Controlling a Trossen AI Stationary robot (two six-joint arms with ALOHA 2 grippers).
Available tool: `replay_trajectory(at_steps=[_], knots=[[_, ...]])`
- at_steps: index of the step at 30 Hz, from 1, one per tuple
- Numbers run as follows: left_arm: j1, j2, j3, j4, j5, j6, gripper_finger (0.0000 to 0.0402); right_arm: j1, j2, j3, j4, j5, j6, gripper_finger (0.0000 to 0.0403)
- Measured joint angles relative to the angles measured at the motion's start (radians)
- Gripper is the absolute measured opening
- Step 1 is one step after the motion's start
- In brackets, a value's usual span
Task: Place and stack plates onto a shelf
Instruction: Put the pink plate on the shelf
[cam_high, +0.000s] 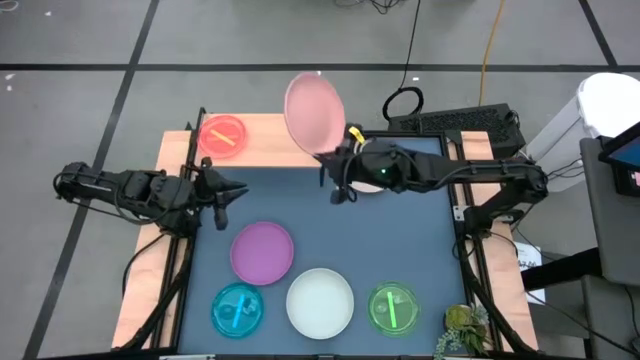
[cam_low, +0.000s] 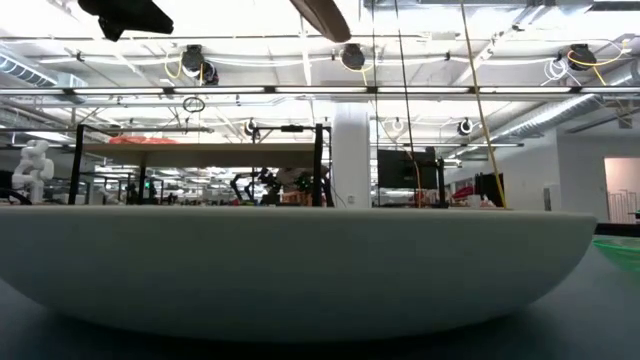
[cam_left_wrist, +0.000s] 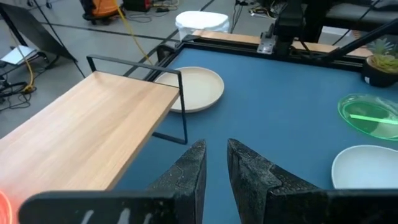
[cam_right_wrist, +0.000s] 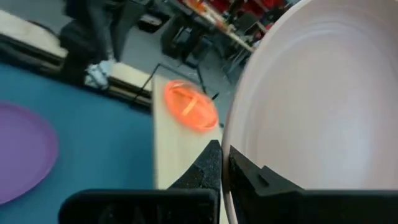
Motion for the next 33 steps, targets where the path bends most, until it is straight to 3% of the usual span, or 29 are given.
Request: replay_trajectory(at_steps=[4, 9, 22, 33], knots=[[0.0, 0.0, 0.0, 0.005, -0.012, 0.002, 0.0072, -0.041, 0.037, 0.006, 0.111, -0.059, -0.022, 0.0], [0.001, 0.0, 0.0, 0.006, -0.016, 0.002, 0.0072, -0.075, 0.13, 0.102, 0.115, -0.111, -0.026, 0.0], [0.001, 0.0, 0.0, 0.003, -0.016, 0.005, 0.0072, -0.167, 0.362, 0.467, -0.163, -0.241, -0.006, 0.0], [0.0, 0.0, 0.0, 0.002, -0.016, -0.017, 0.0072, -0.226, 0.464, 0.487, -0.23, -0.347, 0.052, 0.0]])
